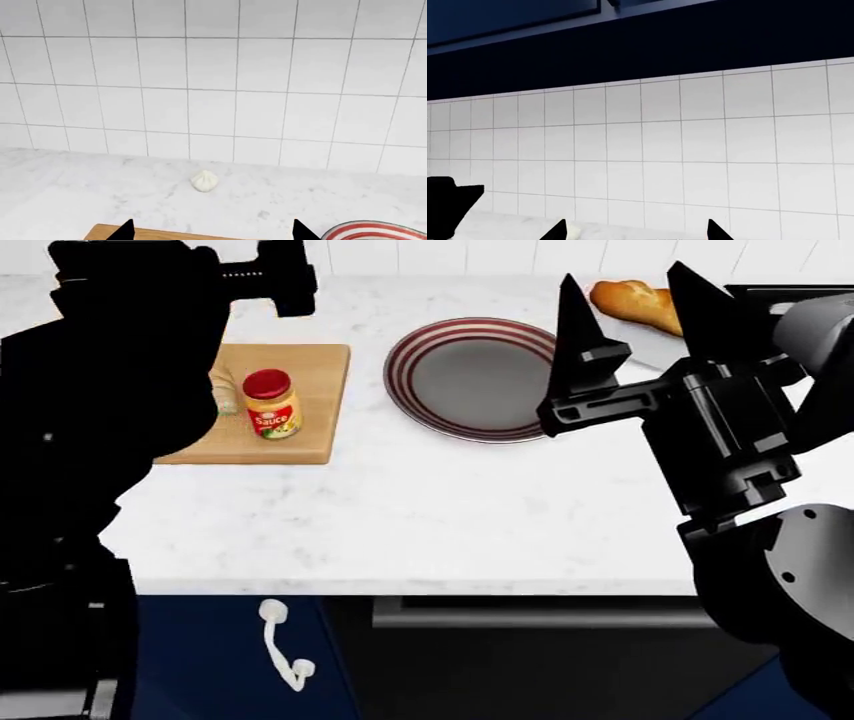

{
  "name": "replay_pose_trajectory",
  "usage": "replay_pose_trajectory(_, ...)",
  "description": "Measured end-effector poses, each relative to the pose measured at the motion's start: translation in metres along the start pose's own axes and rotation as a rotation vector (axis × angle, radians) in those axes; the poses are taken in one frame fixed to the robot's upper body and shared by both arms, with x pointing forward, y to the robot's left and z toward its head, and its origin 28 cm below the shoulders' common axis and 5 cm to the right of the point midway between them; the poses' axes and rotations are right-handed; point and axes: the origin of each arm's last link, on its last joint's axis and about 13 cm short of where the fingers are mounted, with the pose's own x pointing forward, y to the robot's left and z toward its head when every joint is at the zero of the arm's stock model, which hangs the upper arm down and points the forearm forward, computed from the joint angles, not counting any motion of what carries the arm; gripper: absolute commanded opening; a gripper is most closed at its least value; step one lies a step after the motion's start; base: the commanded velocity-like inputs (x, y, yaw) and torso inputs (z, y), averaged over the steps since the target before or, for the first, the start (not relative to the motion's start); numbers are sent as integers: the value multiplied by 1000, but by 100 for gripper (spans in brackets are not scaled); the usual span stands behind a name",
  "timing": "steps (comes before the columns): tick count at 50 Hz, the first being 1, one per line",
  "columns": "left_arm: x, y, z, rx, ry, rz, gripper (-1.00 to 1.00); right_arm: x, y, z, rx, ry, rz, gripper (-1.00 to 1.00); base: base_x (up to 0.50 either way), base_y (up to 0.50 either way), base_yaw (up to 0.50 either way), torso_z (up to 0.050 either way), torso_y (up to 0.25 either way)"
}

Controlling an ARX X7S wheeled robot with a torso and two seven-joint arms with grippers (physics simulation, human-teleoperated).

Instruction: From the different types of pastries on the counter, select a croissant and place it on the cutting board. Then retrieve a jar of jam from the cabinet and place it alongside the croissant on the cutting board.

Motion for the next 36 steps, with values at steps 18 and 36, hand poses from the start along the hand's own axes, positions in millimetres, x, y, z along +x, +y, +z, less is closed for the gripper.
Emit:
replay_pose_trajectory(18, -55, 23, 26, -46, -98, 28, 100, -2, 0, 3, -7, 5, 5, 100, 0, 0, 0, 0, 0)
replay_pose_trajectory(36, -98, 51, 28, -58, -140, 140, 100, -5, -1, 15, -39, -9, -4, 100, 0, 0, 0, 0, 0)
